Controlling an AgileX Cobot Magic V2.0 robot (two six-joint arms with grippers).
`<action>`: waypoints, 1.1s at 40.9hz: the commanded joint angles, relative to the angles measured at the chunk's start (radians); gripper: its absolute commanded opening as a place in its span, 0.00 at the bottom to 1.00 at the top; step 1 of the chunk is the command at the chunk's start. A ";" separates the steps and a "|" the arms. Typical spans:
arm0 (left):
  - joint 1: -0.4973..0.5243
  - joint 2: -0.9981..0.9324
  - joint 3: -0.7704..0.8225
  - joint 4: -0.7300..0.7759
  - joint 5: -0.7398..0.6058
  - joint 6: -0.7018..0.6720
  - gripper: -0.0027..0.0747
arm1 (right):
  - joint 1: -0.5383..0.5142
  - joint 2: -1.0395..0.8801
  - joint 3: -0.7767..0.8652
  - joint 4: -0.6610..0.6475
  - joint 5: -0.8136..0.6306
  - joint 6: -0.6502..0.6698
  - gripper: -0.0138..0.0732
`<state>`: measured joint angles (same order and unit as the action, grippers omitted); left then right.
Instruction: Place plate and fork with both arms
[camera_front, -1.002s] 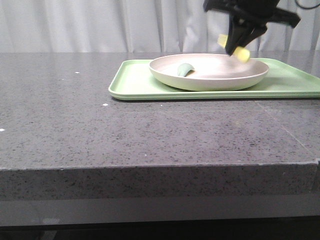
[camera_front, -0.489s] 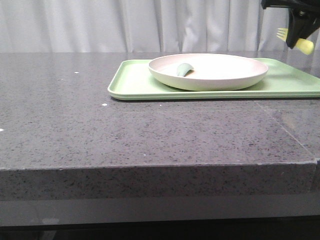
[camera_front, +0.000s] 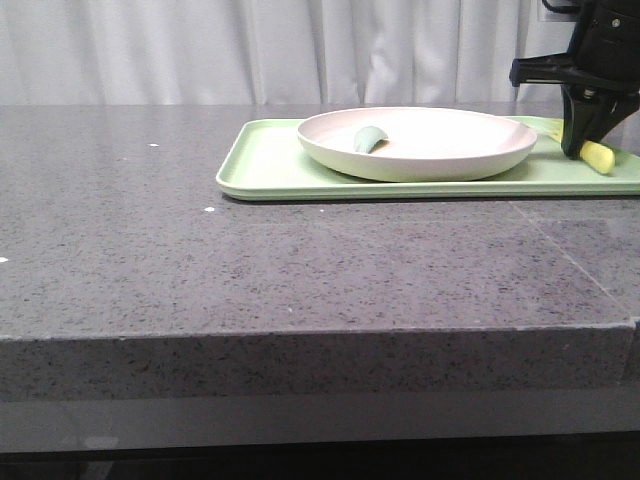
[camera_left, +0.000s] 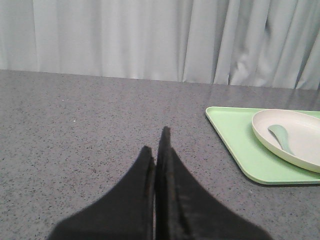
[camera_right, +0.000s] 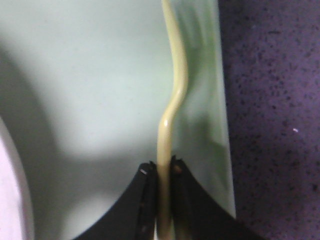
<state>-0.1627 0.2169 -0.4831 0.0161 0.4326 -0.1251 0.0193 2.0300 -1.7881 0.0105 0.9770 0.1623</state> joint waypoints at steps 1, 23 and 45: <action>0.001 0.010 -0.027 0.000 -0.082 -0.001 0.01 | -0.004 -0.053 -0.030 -0.005 -0.018 -0.010 0.40; 0.001 0.010 -0.027 0.000 -0.082 -0.001 0.01 | -0.004 -0.250 -0.032 0.003 0.030 -0.021 0.53; 0.001 0.010 -0.027 0.000 -0.082 -0.001 0.01 | 0.023 -0.576 0.117 0.005 0.064 -0.079 0.08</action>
<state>-0.1627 0.2169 -0.4831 0.0161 0.4326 -0.1251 0.0276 1.5698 -1.7160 0.0158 1.1090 0.1205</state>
